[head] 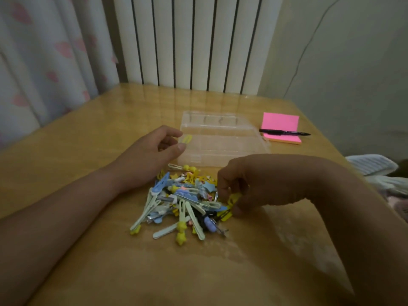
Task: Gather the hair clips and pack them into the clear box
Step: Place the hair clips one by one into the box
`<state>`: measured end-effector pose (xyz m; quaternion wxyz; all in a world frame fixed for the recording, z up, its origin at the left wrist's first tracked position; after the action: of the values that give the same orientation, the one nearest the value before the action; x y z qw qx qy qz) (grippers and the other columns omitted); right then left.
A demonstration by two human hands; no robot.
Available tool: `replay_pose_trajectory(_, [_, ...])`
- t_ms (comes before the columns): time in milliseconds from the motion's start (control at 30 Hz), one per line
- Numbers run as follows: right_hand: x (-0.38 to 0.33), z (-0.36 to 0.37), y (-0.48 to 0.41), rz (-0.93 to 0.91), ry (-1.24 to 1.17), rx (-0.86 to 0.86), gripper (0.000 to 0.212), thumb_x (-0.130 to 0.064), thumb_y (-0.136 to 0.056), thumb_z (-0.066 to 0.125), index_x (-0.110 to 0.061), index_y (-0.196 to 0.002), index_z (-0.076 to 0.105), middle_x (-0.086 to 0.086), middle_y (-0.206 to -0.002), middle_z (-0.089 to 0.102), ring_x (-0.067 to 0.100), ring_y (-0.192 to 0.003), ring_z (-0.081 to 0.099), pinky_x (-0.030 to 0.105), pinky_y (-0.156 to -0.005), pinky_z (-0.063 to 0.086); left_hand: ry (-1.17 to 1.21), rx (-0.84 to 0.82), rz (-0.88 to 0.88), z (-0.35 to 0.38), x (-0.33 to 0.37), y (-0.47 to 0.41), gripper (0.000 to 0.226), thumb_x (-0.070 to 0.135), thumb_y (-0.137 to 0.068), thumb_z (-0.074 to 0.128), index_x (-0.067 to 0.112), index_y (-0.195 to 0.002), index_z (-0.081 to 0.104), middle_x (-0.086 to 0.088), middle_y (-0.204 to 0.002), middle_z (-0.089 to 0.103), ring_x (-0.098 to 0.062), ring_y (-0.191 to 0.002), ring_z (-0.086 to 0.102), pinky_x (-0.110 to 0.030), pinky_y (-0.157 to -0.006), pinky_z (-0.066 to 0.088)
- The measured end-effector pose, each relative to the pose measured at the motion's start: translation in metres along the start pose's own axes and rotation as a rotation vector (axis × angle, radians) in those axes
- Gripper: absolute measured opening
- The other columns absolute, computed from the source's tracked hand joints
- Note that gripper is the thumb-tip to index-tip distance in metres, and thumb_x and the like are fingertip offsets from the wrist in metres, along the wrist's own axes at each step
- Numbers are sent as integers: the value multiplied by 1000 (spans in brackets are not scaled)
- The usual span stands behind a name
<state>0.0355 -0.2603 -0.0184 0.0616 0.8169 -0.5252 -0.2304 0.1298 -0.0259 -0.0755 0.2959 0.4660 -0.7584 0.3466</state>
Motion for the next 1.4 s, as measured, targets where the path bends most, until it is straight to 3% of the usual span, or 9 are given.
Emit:
replay_pose_trajectory(267, [14, -9, 1, 23, -22, 76, 9, -35, -95, 74, -42, -100, 71, -21, -94, 70, -2, -86, 65, 24, -78, 54, 6, 0, 2, 1, -1, 0, 37, 44, -102, 64, 31, -137, 60, 9, -115, 64, -6, -107, 62, -30, -95, 53])
replay_pose_trajectory(400, [19, -18, -6, 20, -121, 438, 7, -30, -95, 74, -37, -97, 72, -21, -88, 72, -4, -84, 67, 15, -70, 50, 6, -18, 7, 3, -2, -1, 41, 47, -101, 65, 31, -137, 57, 9, -115, 61, -6, -106, 60, -30, -94, 54])
replay_pose_trajectory(567, [16, -42, -27, 33, -497, 800, 8, -14, -94, 77, -21, -95, 72, -3, -78, 77, 12, -71, 73, 29, -66, 58, -4, -25, 18, 3, -1, -1, 44, 51, -98, 67, 31, -135, 55, 11, -118, 57, -7, -109, 58, -34, -96, 54])
replay_pose_trajectory(733, [13, -67, -88, 186, -462, 800, 7, -15, -88, 83, -16, -91, 77, 3, -78, 74, 19, -73, 67, 29, -61, 52, -7, -39, 21, 3, 0, -2, 46, 51, -98, 67, 30, -137, 54, 10, -119, 57, -8, -110, 58, -39, -99, 54])
replay_pose_trajectory(867, [7, -59, -129, 284, -488, 616, 6, -9, -86, 83, -5, -89, 80, 9, -77, 73, 18, -67, 60, 24, -49, 45, -20, -42, 31, 2, 1, -1, 47, 52, -97, 67, 30, -137, 55, 9, -120, 57, -9, -110, 58, -43, -99, 54])
replay_pose_trajectory(1000, [9, -54, -145, 368, -459, 536, 5, -7, -86, 79, -5, -82, 82, 18, -79, 76, 21, -65, 63, 29, -52, 49, -33, -45, 31, 2, 1, -2, 51, 53, -97, 67, 29, -139, 54, 7, -122, 57, -12, -111, 59, -45, -100, 54])
replay_pose_trajectory(1100, [10, -53, -146, 393, -475, 530, 10, -4, -85, 78, 3, -91, 82, 24, -88, 78, 25, -69, 66, 37, -67, 58, -35, -49, 33, 2, 2, -2, 50, 52, -97, 67, 27, -139, 54, 7, -121, 56, -14, -109, 58, -46, -99, 54])
replay_pose_trajectory(1233, [12, -48, -140, 355, -467, 575, 14, -15, -91, 78, -2, -94, 83, 13, -77, 74, 17, -61, 57, 26, -50, 43, -23, -53, 28, 2, 3, -1, 50, 53, -97, 67, 27, -138, 54, 8, -120, 56, -13, -109, 58, -46, -99, 54])
replay_pose_trajectory(1400, [10, -47, -87, 184, -331, 877, 10, -31, -96, 73, -23, -95, 80, -7, -87, 75, 8, -75, 66, 28, -64, 49, -22, -49, 18, 2, 3, -2, 49, 53, -97, 67, 29, -137, 54, 9, -121, 56, -11, -110, 59, -43, -100, 54])
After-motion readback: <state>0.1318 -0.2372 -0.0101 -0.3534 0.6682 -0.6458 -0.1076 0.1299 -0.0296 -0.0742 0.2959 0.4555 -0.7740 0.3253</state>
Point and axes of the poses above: each hand's wrist, its own y-axis away from the middle knuckle, its own z-axis out of the palm, x = y × z, the point moved 3 cm from there along -y, towards the middle knuckle
